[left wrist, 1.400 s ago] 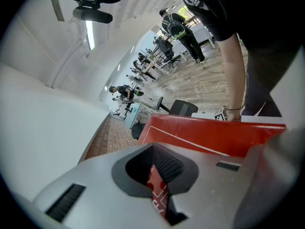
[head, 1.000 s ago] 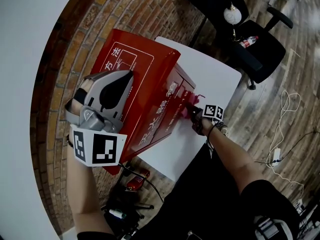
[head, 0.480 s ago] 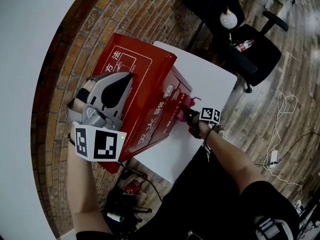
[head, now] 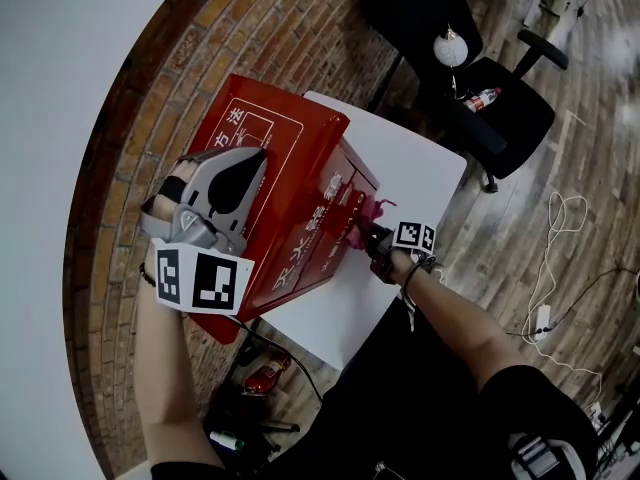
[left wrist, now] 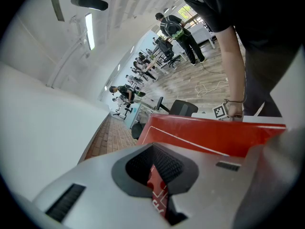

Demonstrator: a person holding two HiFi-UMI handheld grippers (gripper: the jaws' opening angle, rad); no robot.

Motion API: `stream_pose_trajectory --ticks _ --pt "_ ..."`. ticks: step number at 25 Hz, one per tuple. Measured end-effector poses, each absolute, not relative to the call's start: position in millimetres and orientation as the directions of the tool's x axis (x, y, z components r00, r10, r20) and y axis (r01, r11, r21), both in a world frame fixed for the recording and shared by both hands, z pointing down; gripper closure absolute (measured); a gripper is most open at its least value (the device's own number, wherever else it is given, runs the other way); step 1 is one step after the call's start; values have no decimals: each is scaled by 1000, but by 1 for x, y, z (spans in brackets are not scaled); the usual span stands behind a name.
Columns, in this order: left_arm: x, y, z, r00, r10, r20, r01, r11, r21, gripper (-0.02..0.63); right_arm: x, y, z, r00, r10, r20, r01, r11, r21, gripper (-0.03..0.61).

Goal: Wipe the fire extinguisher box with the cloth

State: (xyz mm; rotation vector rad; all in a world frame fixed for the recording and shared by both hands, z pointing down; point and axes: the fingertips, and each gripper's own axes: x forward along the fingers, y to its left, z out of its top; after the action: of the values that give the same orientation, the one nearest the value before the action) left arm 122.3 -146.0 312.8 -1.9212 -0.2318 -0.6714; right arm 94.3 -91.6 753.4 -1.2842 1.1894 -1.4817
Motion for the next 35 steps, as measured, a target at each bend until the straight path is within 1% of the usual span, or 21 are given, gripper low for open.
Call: stream_pose_trajectory --ticks 10,35 --pt "122 -145 313 824 -134 550 448 -441 -778 584 94 -91 726 -128 -975 180 11 -183 -983 479" --pt "122 -146 313 825 -134 550 447 -441 -778 583 92 -93 633 -120 -992 38 17 -41 -999 479"
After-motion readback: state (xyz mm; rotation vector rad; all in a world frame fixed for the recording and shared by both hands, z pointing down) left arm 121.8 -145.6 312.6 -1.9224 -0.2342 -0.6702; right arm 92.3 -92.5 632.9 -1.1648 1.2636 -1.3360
